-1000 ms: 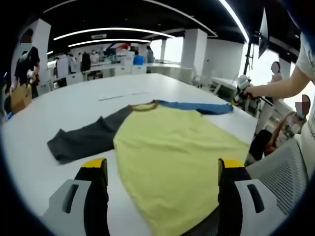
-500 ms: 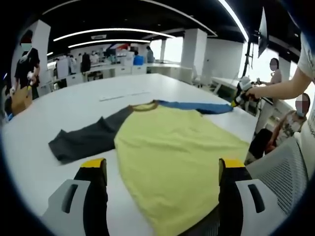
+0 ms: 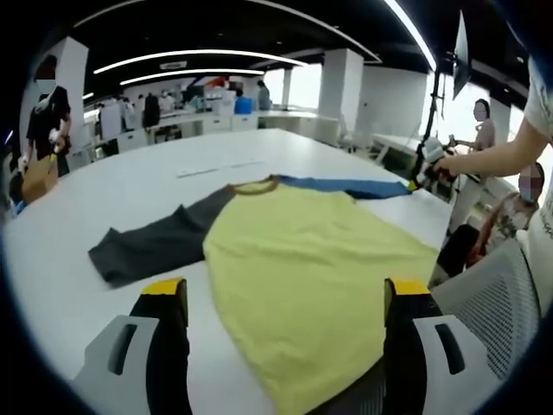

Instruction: Fold the garment on the visible template until the final outline fits inside the template.

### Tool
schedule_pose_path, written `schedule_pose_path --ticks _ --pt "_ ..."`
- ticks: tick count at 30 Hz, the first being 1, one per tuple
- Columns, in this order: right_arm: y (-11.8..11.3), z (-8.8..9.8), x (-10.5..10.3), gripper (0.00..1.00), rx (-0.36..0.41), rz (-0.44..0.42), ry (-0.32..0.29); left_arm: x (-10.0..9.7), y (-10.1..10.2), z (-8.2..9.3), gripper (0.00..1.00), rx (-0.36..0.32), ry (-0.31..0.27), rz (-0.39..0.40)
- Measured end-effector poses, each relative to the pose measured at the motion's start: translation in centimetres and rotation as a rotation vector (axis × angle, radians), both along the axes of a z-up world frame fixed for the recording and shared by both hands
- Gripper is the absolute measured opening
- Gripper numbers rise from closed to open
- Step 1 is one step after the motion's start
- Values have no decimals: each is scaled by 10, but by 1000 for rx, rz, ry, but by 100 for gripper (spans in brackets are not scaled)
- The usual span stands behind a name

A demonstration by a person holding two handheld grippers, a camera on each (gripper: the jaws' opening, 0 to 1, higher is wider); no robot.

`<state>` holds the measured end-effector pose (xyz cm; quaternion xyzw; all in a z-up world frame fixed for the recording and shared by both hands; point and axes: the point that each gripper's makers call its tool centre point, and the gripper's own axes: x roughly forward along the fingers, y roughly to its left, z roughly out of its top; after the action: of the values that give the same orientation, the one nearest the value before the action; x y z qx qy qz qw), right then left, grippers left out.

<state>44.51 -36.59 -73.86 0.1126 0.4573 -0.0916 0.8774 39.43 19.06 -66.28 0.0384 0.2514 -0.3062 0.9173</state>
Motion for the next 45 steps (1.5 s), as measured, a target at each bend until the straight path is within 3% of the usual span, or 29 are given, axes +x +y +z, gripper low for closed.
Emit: schedule_pose_path --ticks 3,11,19,31,45 --pt "-3 -1 -1 0 -7 -12 2 -1 1 -1 90 2 3 4" --pt "-21 -9 8 0 10 -42 -4 -2 2 -1 90 5 3 6" --pt "-11 -5 6 0 16 -54 -18 -3 2 -1 90 7 6 4" --pt "-10 20 19 0 16 -31 -71 -4 6 0 92 0 5 13" --pt "33 53 33 0 26 52 -119 -7 10 -1 92 -2 11 15"
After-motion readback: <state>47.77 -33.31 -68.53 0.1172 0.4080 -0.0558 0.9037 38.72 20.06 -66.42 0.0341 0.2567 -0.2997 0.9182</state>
